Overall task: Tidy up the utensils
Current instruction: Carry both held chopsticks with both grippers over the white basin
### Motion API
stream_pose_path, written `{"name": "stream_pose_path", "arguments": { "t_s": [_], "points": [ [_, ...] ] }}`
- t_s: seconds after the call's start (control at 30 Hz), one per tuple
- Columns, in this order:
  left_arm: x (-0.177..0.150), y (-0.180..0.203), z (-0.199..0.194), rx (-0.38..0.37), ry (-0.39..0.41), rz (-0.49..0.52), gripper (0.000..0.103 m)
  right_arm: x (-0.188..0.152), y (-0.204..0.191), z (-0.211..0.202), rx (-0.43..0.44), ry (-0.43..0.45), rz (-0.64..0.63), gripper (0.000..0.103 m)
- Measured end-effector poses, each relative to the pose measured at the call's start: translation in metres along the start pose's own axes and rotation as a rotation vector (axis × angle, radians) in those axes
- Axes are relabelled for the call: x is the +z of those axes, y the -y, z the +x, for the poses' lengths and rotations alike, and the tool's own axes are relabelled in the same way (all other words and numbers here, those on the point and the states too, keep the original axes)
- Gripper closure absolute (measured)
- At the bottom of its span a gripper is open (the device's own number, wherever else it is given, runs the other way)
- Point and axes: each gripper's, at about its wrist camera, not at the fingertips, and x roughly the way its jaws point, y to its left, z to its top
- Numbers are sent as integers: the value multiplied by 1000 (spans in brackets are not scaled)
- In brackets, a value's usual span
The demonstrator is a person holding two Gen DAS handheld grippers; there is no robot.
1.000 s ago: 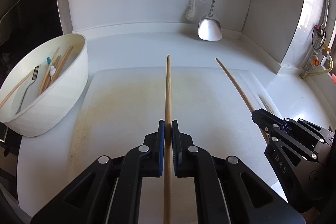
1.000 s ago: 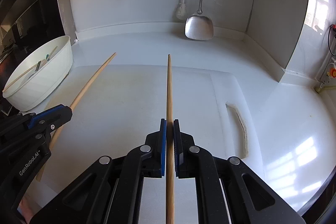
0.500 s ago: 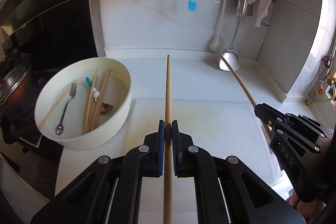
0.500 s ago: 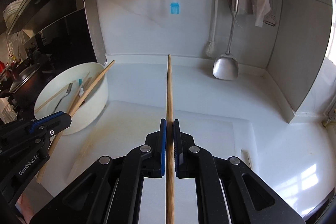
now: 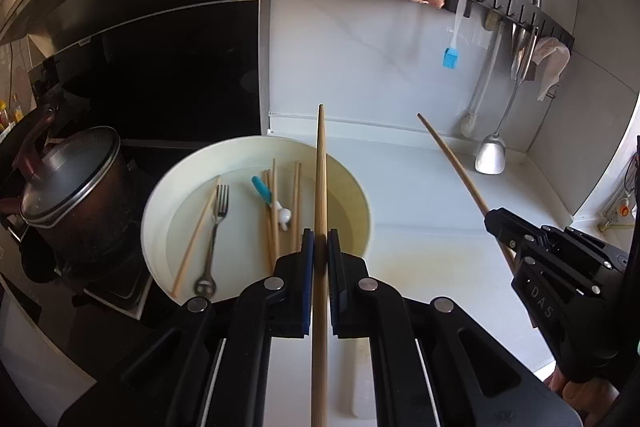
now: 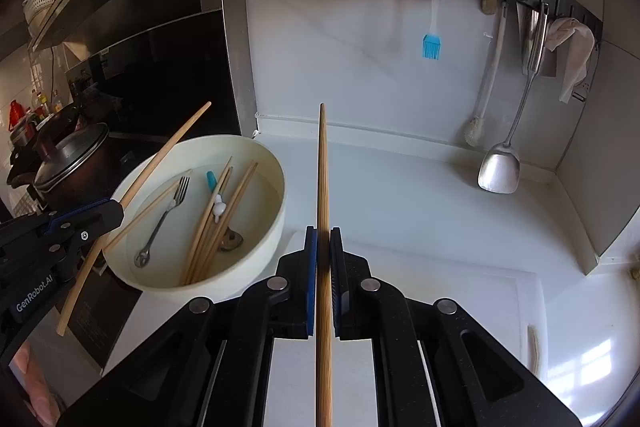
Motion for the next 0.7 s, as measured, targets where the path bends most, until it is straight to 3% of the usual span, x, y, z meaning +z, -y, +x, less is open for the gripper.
{"name": "stream_pose_path", "arguments": {
  "t_s": [0.17, 0.33, 0.7],
  "points": [
    [12, -64, 20, -6, -37, 54, 96, 16, -45, 19, -33, 1, 59, 97],
    [20, -104, 35, -11, -72, 77, 96, 27, -85, 40, -37, -23, 74, 97],
    [20, -133, 80, -38, -127, 30, 96, 31, -118, 93, 11, -106, 74, 97]
  ]
}}
